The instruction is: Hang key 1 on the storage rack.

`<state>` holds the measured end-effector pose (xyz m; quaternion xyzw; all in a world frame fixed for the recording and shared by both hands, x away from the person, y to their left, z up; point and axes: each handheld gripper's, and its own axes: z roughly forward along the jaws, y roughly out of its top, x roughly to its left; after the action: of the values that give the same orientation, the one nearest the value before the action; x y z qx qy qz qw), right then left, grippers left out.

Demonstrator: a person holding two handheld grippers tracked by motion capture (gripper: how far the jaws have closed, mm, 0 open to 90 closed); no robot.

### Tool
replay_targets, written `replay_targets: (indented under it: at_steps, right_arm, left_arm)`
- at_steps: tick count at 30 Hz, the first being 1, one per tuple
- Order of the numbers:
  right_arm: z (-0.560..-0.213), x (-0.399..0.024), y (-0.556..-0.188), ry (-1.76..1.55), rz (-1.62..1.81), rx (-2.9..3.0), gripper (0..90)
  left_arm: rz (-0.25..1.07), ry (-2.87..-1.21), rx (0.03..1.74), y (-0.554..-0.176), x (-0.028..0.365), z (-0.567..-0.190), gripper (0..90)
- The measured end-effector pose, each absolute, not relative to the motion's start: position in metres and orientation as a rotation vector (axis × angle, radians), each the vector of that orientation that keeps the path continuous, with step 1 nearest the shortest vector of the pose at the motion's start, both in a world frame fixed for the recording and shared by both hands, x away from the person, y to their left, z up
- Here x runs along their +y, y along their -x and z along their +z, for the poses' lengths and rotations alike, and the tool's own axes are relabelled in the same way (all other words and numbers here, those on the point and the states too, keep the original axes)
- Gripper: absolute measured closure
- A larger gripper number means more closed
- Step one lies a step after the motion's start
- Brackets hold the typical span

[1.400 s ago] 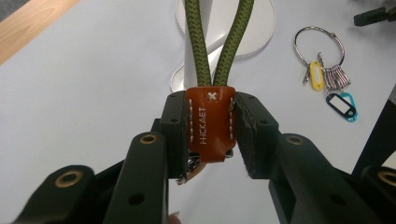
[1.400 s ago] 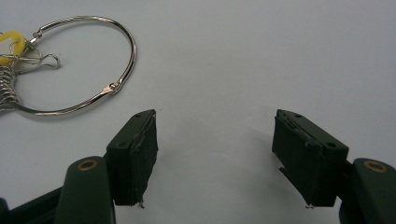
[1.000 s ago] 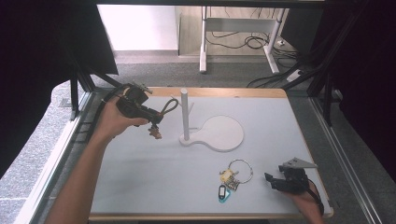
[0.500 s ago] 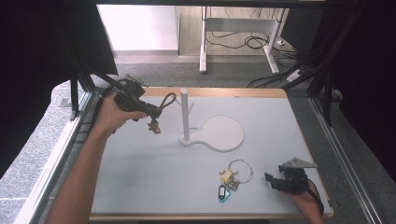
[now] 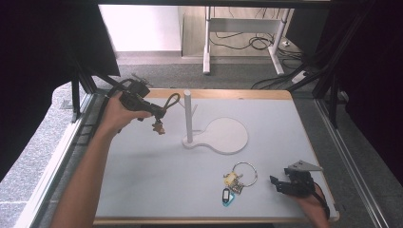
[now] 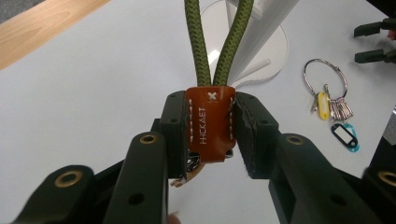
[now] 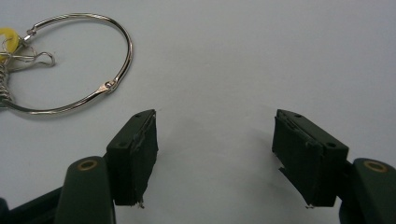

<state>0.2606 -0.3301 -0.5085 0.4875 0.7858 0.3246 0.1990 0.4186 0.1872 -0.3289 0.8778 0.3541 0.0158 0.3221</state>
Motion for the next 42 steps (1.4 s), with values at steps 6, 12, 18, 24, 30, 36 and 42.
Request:
replay_targets:
  at_steps: [6,12,18,24,30,36,42]
  right_arm:
    - [-0.509,-0.33,-0.26,-1.364,0.905,2.198,31.3]
    - [-0.509,-0.33,-0.261,-1.362,0.902,2.201,31.3]
    - [-0.509,-0.33,-0.261,-1.361,0.9,2.201,31.3]
    - [-0.509,-0.331,-0.261,-1.36,0.9,2.201,31.2]
    - [-0.509,-0.331,-0.261,-1.36,0.899,2.199,31.2]
    - [-0.509,-0.331,-0.26,-1.356,0.896,2.201,31.1]
    - [-0.508,-0.331,-0.26,-1.361,0.906,2.193,31.0]
  left_arm:
    - [0.036,-2.322,0.92,-0.421,0.18,-0.334,66.6]
    - [0.019,-2.329,0.911,-0.422,0.172,-0.339,66.6]
    - [0.013,-2.347,0.893,-0.421,0.166,-0.345,66.6]
    - [0.024,-2.371,0.89,-0.42,0.163,-0.349,66.3]
    - [0.056,-2.373,0.891,-0.415,0.162,-0.354,64.6]
    - [0.119,-2.383,0.873,-0.4,0.16,-0.356,60.4]
    - [0.179,-2.39,0.868,-0.379,0.161,-0.363,49.8]
